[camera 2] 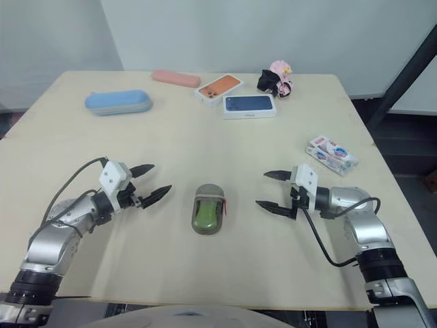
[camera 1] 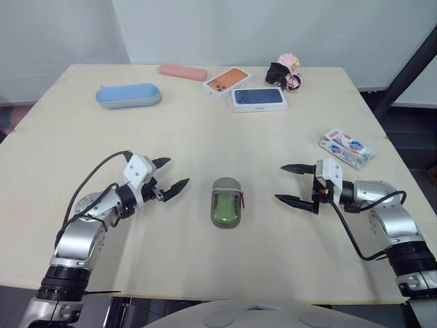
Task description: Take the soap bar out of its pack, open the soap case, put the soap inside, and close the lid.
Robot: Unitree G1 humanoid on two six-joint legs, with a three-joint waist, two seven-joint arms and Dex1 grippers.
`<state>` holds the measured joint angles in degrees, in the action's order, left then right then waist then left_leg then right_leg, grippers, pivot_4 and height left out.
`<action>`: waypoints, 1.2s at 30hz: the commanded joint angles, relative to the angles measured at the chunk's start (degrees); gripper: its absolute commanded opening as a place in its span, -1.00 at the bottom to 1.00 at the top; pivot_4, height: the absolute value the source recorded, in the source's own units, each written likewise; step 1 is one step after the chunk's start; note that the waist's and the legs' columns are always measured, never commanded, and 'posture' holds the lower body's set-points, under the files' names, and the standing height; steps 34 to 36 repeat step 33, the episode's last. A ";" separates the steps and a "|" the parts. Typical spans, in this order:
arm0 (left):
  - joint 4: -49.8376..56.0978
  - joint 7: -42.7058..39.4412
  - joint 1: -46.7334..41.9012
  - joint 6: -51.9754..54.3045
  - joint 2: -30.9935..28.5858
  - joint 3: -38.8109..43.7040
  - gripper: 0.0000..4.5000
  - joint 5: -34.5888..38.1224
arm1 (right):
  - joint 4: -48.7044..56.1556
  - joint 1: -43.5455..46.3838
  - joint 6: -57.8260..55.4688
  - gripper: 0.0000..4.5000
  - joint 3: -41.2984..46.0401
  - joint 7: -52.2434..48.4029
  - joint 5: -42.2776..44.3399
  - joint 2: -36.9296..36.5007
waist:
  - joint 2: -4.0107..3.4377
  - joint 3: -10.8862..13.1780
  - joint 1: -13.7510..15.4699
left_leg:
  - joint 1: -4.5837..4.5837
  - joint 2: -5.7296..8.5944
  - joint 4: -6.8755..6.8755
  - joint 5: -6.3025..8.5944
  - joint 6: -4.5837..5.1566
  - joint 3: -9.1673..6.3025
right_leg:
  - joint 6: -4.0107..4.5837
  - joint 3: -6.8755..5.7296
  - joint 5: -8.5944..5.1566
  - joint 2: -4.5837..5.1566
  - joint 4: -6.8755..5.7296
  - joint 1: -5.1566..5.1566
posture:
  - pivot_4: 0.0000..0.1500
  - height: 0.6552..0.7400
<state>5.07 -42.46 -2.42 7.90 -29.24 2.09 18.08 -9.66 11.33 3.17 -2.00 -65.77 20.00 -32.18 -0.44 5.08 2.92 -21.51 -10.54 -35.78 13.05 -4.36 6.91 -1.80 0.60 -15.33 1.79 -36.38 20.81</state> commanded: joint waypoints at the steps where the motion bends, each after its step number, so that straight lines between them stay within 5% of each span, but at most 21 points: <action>1: 1.22 4.67 1.86 -1.13 2.60 1.46 0.99 -1.25 | 0.37 -1.46 2.96 1.00 1.99 4.97 -1.16 2.37 | 0.01 0.05 -0.18 | -0.01 0.00 0.03 0.00 0.00 0.03 | 0.00 0.03 0.00 0.00 0.01 0.00 | 1.00 1.00; 36: 1.86 3.85 3.59 1.34 1.58 0.53 0.99 -2.31 | 4.14 -2.21 -4.27 1.00 1.95 7.35 1.33 3.93 | 0.11 0.40 -0.11 | 0.07 -0.01 0.19 -0.05 -0.10 0.02 | 0.00 0.02 0.00 0.01 0.10 0.03 | 1.00 1.00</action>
